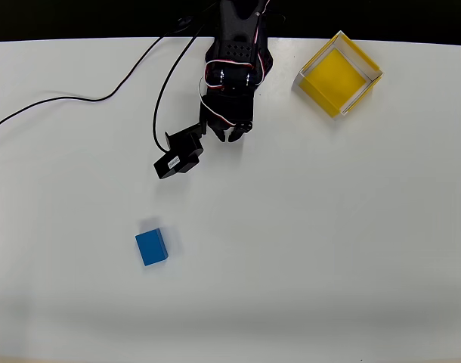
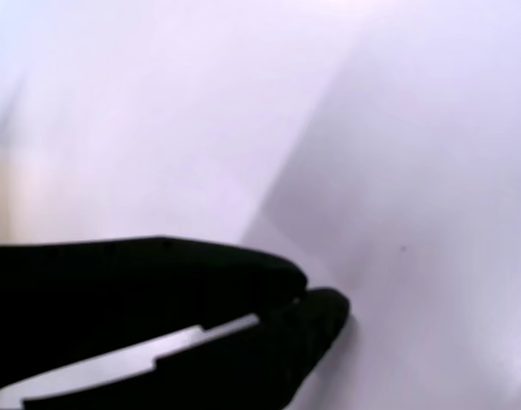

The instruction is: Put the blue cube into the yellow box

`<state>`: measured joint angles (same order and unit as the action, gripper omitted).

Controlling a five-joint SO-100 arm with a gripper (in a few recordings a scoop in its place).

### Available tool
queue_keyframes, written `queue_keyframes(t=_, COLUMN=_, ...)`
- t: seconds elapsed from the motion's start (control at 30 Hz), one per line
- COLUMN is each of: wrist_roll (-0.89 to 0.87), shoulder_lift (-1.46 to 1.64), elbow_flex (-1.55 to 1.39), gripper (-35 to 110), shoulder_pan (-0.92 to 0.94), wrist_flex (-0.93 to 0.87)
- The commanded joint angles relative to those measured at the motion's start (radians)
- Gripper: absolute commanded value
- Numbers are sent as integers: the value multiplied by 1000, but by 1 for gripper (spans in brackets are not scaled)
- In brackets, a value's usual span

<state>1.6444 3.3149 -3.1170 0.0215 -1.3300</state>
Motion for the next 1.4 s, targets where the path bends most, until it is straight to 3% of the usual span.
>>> queue_keyframes(t=0.0, wrist_roll=-14, shoulder_lift=-77, elbow_flex=41, gripper=14, shoulder_pan=51, wrist_flex=140)
queue_keyframes(t=0.23, wrist_roll=-58, shoulder_lift=-321, elbow_flex=281, gripper=32, shoulder_pan=219, wrist_flex=526)
queue_keyframes(t=0.5, wrist_roll=-106, shoulder_lift=-749, elbow_flex=604, gripper=35, shoulder_pan=354, wrist_flex=813)
queue_keyframes(t=0.73, wrist_roll=-172, shoulder_lift=-1137, elbow_flex=977, gripper=41, shoulder_pan=445, wrist_flex=805)
queue_keyframes(t=1.07, wrist_roll=-15, shoulder_lift=-1585, elbow_flex=1460, gripper=50, shoulder_pan=503, wrist_flex=712)
queue_keyframes(t=1.37, wrist_roll=155, shoulder_lift=-1841, elbow_flex=1675, gripper=54, shoulder_pan=499, wrist_flex=657)
